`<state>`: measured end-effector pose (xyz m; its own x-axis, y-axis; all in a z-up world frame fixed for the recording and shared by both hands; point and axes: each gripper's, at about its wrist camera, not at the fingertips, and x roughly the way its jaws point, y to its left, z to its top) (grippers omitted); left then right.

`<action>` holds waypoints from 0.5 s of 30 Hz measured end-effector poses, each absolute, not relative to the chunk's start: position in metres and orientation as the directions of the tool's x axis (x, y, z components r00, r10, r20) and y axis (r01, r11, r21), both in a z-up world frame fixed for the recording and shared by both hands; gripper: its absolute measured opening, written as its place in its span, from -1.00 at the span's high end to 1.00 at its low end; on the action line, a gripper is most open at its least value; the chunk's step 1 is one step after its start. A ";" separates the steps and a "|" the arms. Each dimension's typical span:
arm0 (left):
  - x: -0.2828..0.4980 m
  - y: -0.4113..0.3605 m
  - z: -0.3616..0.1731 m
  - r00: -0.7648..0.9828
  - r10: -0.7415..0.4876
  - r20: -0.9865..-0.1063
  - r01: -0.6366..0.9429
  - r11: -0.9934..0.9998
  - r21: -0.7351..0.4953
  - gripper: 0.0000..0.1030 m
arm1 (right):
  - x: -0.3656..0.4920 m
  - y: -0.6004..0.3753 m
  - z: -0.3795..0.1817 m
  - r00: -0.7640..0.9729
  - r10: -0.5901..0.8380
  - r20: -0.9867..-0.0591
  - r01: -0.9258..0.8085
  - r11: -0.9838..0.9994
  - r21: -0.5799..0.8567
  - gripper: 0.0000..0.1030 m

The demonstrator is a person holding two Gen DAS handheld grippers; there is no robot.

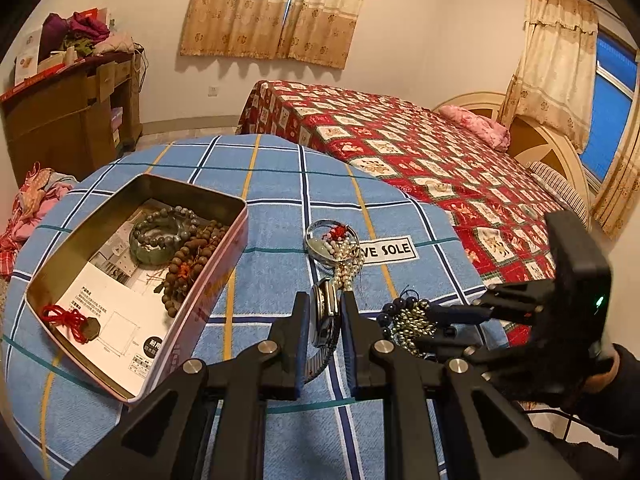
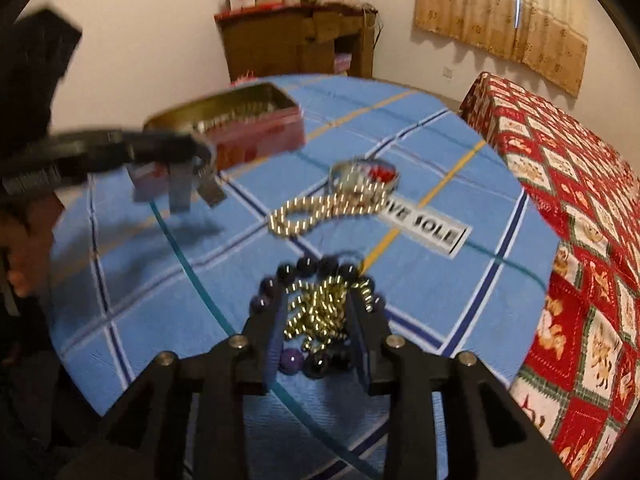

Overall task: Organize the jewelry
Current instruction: 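Carry the watch with left gripper while right carries the bead bracelet over the tin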

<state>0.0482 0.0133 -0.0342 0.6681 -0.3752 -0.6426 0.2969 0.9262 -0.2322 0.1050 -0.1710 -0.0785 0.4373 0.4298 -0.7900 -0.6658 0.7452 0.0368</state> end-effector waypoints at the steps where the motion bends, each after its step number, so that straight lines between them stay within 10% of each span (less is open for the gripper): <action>1: 0.047 0.013 -0.035 0.666 -0.376 -0.644 0.298 0.926 -0.232 0.72 | 0.106 -0.170 -0.081 0.450 0.418 -0.789 -0.663 0.749 0.019 0.31; 4: 0.046 0.013 -0.034 0.665 -0.377 -0.645 0.299 0.925 -0.233 0.72 | 0.110 -0.170 -0.081 0.468 0.395 -0.791 -0.654 0.756 -0.010 0.67; 15: 0.040 0.020 -0.005 0.715 -0.366 -0.596 0.308 0.930 -0.201 0.72 | 0.106 -0.180 -0.019 0.537 0.516 -0.668 -0.650 0.757 0.063 0.69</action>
<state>0.0404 0.0202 -0.0048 0.7148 -0.3655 -0.5962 0.3077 0.9300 -0.2013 0.1056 -0.1800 -0.0194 0.5366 0.5162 -0.6675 -0.6498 0.7574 0.0634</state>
